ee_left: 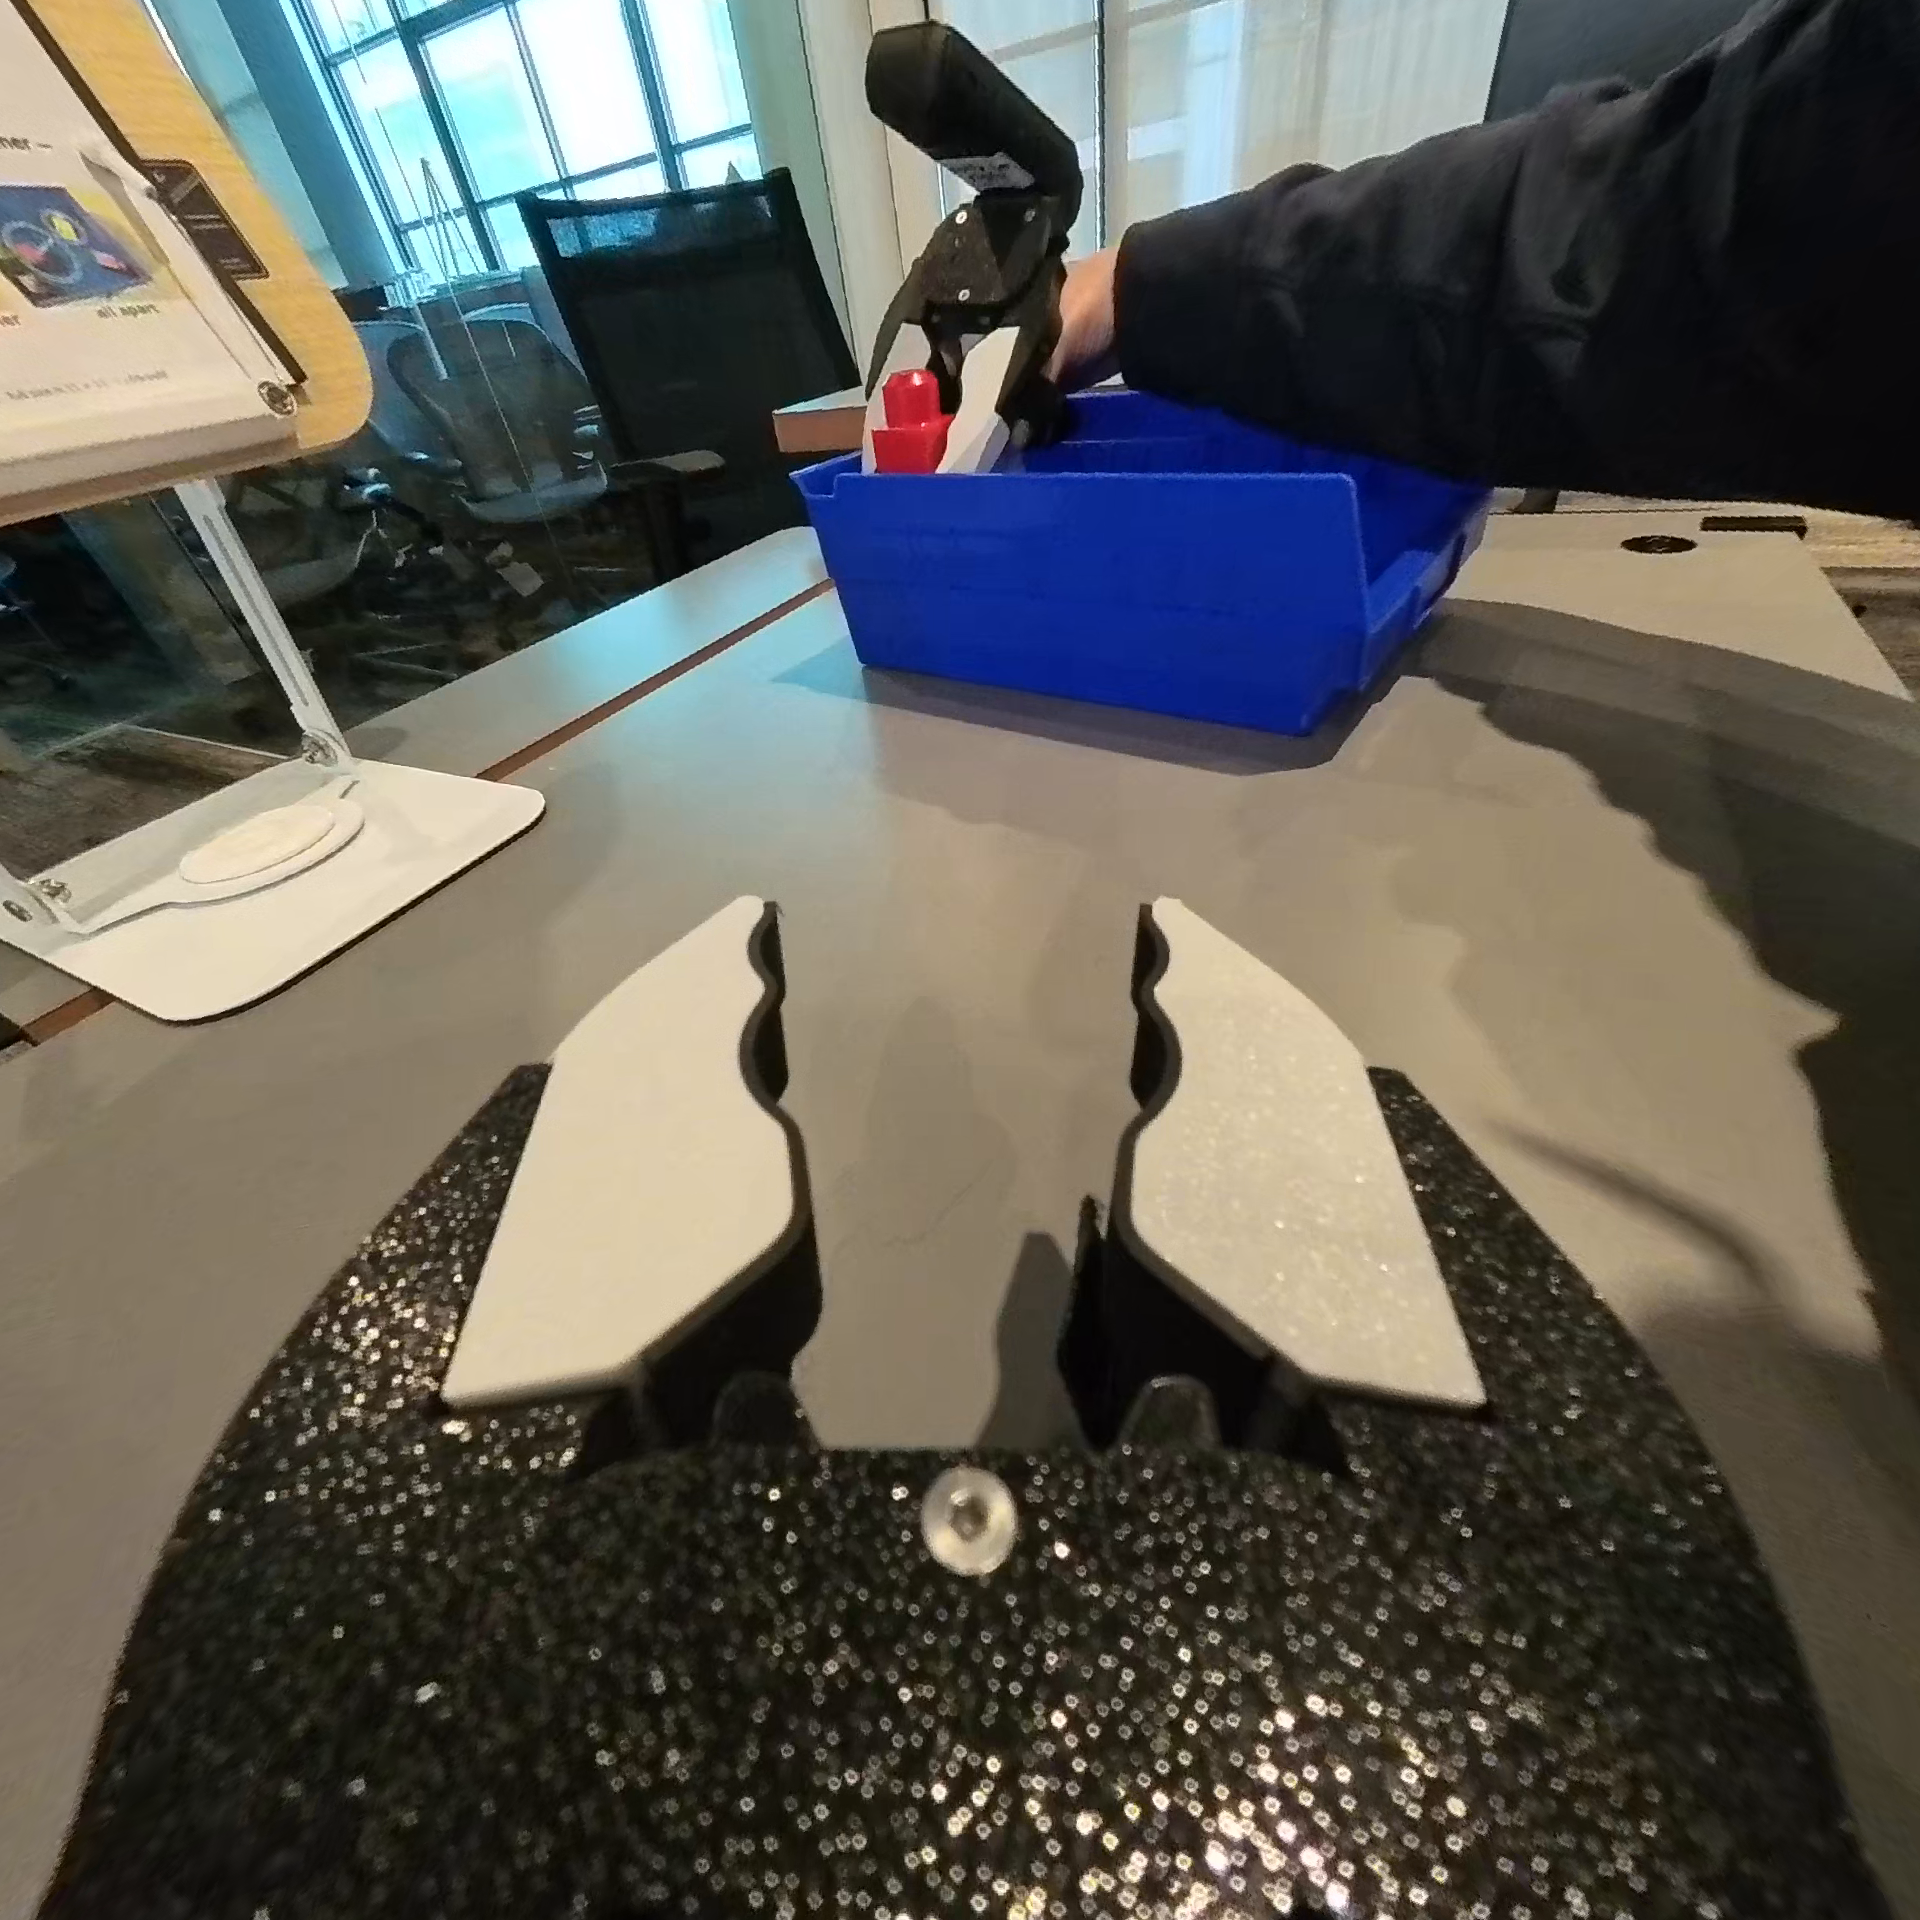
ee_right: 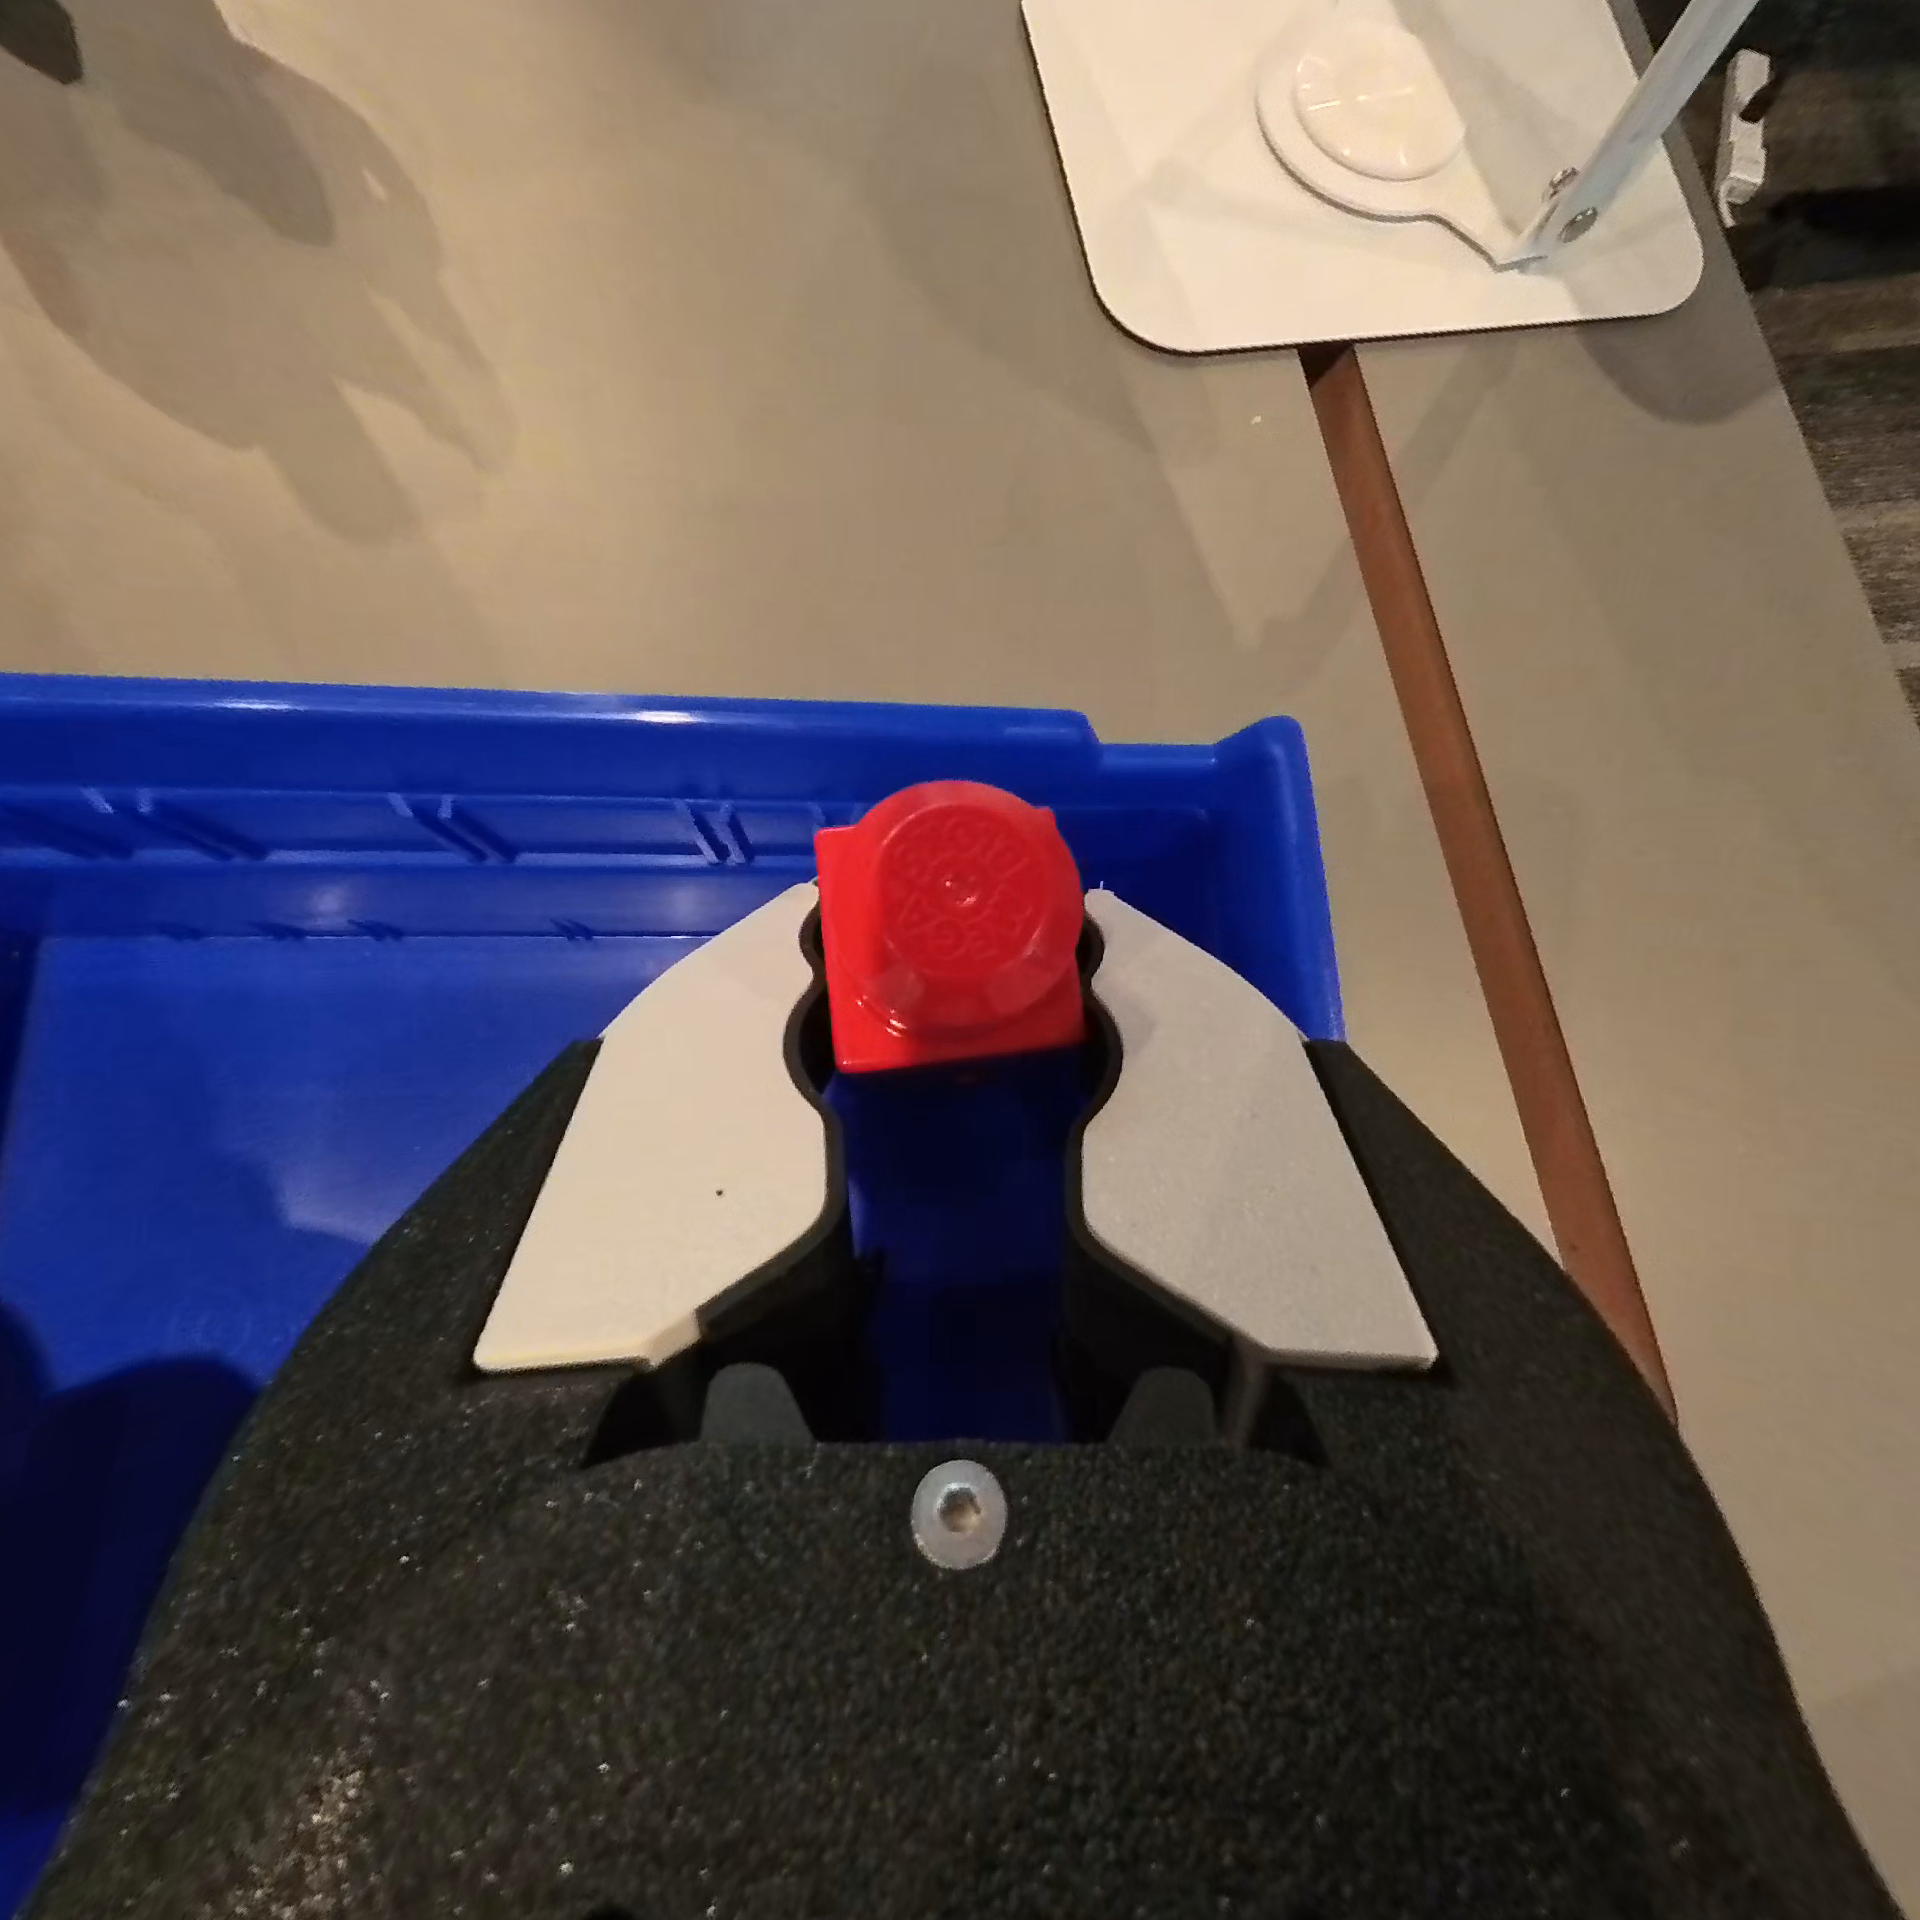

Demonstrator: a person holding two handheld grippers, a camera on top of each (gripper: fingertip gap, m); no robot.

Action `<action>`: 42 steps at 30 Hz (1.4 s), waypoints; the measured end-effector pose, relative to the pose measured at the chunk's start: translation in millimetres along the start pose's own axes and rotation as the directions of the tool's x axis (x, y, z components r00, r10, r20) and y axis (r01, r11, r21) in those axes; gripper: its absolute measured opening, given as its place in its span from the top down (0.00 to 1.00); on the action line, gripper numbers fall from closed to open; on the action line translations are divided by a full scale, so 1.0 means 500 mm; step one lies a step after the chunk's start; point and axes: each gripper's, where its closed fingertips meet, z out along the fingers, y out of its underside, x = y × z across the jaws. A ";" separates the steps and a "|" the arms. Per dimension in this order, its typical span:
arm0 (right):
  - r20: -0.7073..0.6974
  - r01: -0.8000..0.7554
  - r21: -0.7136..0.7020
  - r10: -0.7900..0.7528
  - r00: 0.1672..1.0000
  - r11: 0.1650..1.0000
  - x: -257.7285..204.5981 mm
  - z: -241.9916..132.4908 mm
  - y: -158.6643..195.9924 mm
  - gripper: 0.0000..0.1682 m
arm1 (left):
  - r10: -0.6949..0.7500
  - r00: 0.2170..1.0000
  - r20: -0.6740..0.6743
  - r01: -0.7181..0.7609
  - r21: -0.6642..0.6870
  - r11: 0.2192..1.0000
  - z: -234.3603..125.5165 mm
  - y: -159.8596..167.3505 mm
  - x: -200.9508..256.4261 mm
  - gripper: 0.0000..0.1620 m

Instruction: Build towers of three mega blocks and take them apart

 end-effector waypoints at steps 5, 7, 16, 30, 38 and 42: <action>-0.003 -0.010 0.043 0.010 1.000 0.999 0.003 -0.014 -0.018 0.75 | -0.001 1.000 0.000 0.001 -0.001 1.000 0.000 0.000 0.000 0.60; -0.007 -0.004 0.040 0.004 1.000 0.999 0.003 -0.019 -0.022 0.75 | 0.001 1.000 0.000 -0.001 0.000 1.000 0.000 0.000 0.000 0.60; -0.181 0.034 0.153 -0.005 0.983 0.988 0.000 -0.151 -0.161 0.73 | -0.003 1.000 0.001 0.003 0.008 1.000 -0.001 -0.001 -0.001 0.60; -0.393 0.010 0.442 0.184 0.901 0.897 -0.394 -0.012 -0.455 1.00 | -0.028 0.990 0.136 0.014 0.102 0.995 -0.074 -0.085 -0.015 0.80; -0.338 -0.022 0.699 0.358 0.870 0.714 -0.466 0.192 -0.502 1.00 | -0.025 0.984 0.175 0.020 0.035 0.999 -0.213 -0.093 0.004 0.88; -0.437 0.066 0.673 0.324 0.839 0.737 -0.465 0.243 -0.510 1.00 | -0.028 0.960 0.278 0.027 0.007 1.000 -0.321 -0.099 -0.032 0.90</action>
